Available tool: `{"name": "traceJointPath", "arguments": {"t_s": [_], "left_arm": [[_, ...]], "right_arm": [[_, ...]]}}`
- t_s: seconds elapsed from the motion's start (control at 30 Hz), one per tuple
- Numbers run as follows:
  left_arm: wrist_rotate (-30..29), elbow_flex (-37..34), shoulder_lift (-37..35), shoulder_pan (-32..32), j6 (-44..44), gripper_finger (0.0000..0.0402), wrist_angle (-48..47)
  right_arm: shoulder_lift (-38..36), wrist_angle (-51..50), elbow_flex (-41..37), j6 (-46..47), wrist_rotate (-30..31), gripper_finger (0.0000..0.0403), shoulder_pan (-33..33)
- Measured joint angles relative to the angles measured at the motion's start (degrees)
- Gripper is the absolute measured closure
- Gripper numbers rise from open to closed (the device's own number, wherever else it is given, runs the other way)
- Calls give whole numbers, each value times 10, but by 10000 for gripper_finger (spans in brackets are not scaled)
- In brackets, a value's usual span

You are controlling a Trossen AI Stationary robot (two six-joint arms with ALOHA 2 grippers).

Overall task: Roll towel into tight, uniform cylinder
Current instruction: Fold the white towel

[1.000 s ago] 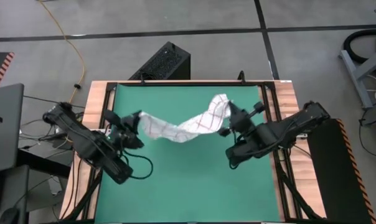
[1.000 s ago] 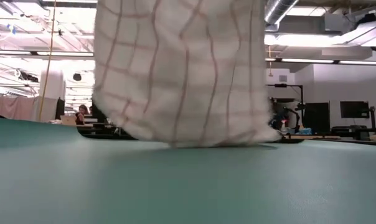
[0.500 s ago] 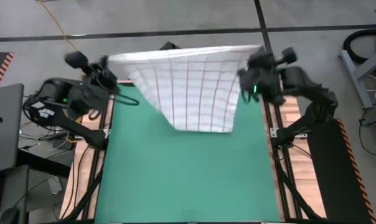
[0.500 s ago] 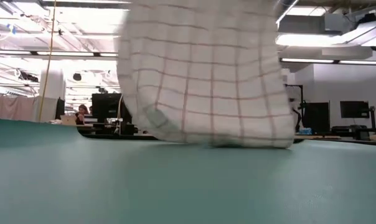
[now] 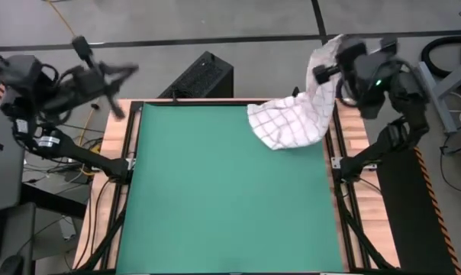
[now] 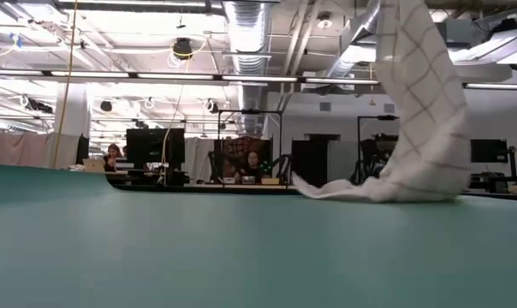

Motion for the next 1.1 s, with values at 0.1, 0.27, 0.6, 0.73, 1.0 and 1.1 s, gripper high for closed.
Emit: {"name": "traceJointPath", "arguments": {"t_s": [0.1,0.27,0.6,0.73,1.0,1.1], "left_arm": [[84,-22,5,2,-57,401,-36],[169,-107,21,2,-103,401,-100],[180,-568,-49,1,-120,401,158],[171,-805,-123,2,-120,401,490],[202,-1048,-41,7,-142,372,971],[233,-1029,29,5,-166,344,987]], "right_arm": [[26,-33,0,63,-35,402,49],[102,-113,-2,165,-80,402,129],[221,-229,-2,337,-53,403,251],[224,-233,-1,372,-46,403,287],[222,-204,-1,379,-46,403,295],[223,-171,-1,356,-50,403,291]]}}
